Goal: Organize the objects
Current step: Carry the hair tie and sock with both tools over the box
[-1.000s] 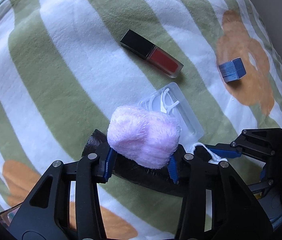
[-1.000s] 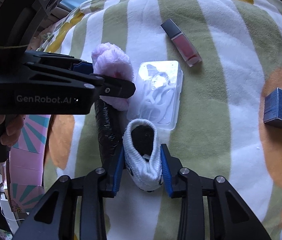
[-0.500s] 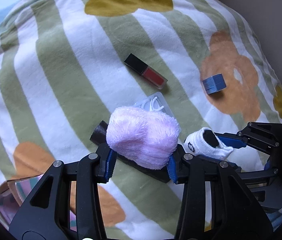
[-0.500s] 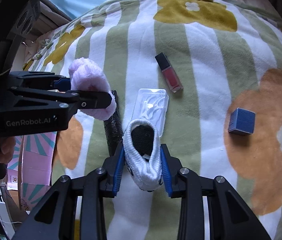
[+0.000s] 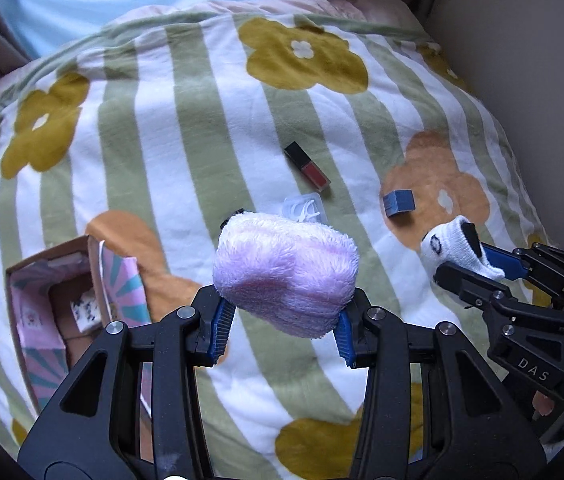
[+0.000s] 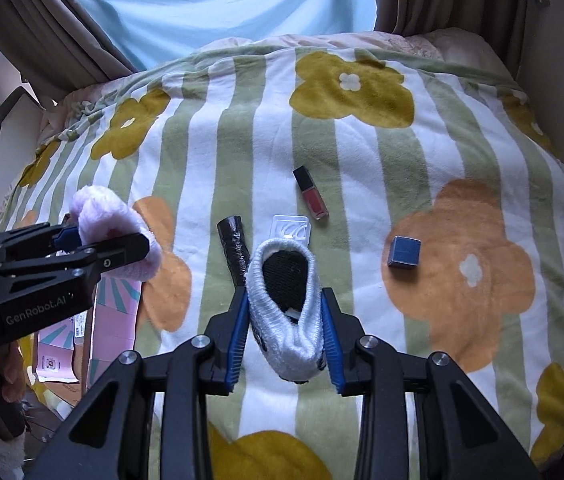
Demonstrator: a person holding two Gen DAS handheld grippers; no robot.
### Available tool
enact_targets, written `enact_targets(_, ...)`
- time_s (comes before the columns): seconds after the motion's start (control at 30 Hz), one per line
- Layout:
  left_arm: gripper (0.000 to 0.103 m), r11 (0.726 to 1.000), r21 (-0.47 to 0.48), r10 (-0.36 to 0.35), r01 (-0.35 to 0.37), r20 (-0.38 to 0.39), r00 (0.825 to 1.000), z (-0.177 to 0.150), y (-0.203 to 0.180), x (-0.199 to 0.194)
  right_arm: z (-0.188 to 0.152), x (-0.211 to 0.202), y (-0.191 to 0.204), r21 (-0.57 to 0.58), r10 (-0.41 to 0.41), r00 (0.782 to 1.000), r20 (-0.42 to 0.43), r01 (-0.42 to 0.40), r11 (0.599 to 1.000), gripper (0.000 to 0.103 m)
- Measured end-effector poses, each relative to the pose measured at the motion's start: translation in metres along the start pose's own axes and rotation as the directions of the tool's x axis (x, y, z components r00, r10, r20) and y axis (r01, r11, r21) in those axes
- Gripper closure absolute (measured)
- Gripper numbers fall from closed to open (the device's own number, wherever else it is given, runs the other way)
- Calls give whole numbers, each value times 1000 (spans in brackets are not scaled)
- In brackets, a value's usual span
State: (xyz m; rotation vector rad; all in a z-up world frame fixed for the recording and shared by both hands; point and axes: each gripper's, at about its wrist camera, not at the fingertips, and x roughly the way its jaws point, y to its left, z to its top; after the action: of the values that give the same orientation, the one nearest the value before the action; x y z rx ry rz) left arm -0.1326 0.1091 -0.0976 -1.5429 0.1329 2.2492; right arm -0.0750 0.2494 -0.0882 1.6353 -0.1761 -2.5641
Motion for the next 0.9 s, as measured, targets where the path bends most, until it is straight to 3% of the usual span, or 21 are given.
enact_targets(0.23, 64, 991, -118, 73, -67, 46, 996, -46, 3, -59, -19, -46, 15, -26, -56, 998, 22, 56, 998, 71)
enact_targets(0.43, 64, 979, -187, 93, -85, 34, 995, -82, 6, -77, -36, -57, 20, -24, -78, 997, 17, 79, 997, 71)
enact_targets(0.9, 64, 966, -239, 124, -102, 78, 989, -93, 15, -99, -28, -67, 46, -105, -56, 997, 44, 61, 993, 71)
